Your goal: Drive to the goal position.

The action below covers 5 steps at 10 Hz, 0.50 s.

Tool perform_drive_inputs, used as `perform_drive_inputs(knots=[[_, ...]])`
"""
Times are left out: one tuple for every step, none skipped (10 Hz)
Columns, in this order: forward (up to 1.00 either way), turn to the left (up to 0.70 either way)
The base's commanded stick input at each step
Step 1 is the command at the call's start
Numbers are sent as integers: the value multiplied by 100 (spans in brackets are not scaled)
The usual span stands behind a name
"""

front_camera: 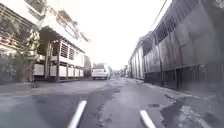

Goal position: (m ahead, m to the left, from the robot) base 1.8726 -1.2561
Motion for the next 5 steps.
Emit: perform_drive_inputs(knots=[[85,-34],[85,-31],[85,-23],[85,-5],[85,0]])
